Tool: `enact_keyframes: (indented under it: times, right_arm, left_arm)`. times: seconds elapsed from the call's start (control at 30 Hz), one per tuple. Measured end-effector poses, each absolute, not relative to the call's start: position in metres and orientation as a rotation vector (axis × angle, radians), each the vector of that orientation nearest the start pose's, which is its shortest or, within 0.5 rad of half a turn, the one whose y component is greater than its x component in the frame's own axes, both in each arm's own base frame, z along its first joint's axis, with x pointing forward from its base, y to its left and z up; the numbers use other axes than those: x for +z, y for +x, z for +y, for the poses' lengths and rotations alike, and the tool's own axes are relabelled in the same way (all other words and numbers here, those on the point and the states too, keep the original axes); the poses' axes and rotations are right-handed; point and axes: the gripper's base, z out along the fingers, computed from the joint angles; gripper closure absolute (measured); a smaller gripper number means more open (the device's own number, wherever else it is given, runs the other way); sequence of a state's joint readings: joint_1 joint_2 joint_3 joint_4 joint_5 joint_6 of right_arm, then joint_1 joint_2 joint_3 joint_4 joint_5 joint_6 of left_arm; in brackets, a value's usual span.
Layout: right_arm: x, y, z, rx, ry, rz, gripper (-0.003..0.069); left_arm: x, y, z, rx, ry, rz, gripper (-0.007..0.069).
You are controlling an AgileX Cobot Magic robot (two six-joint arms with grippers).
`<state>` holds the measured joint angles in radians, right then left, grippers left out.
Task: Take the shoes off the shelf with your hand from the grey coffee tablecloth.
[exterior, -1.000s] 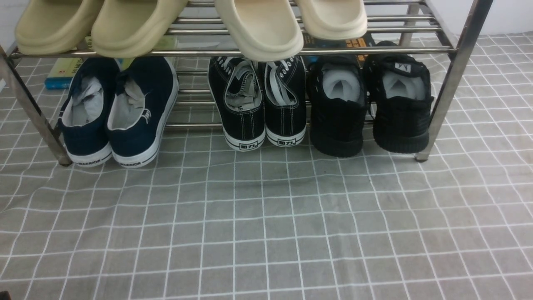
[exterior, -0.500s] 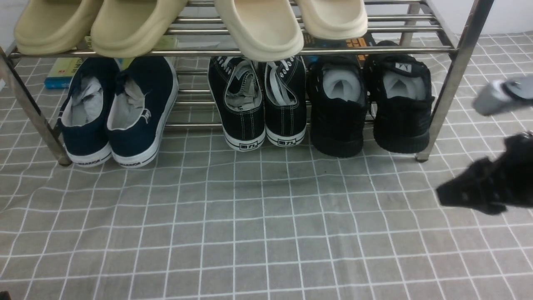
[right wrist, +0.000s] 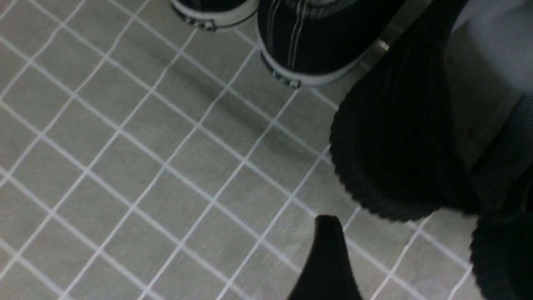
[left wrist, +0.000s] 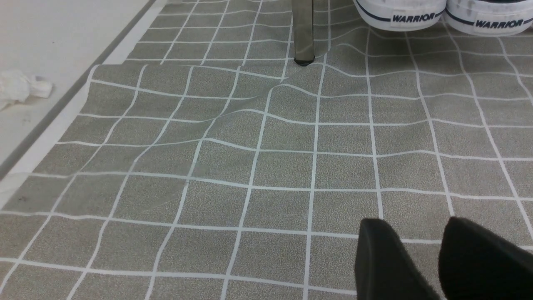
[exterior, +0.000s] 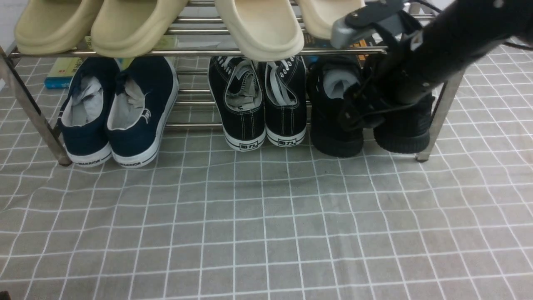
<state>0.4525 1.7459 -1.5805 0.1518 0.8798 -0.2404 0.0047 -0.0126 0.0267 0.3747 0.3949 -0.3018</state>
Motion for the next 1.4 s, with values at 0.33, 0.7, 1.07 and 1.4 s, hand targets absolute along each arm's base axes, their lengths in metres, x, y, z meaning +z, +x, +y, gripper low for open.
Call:
enact_keyframes:
  times: [0.33,0.7,1.07,1.4]
  right_arm:
    - [0.292,0.383,0.202,0.184,-0.852,2.404,0.0123]
    - [0.269,0.392,0.203,0.121,-0.905,2.44,0.0502]
    - [0.308,0.349,0.189,0.192,-1.045,2.58,0.0644]
    - [0.317,0.314,0.191,0.354,-1.119,2.621,0.0643]
  left_arm:
    - [0.172,0.052,0.013,0.168,-0.058,1.867,0.0384]
    - [0.172,0.052,0.013,0.169,-0.058,1.867,0.0384]
    - [0.172,0.052,0.013,0.169,-0.058,1.867,0.0384]
    - [0.172,0.052,0.013,0.169,-0.058,1.867,0.0384]
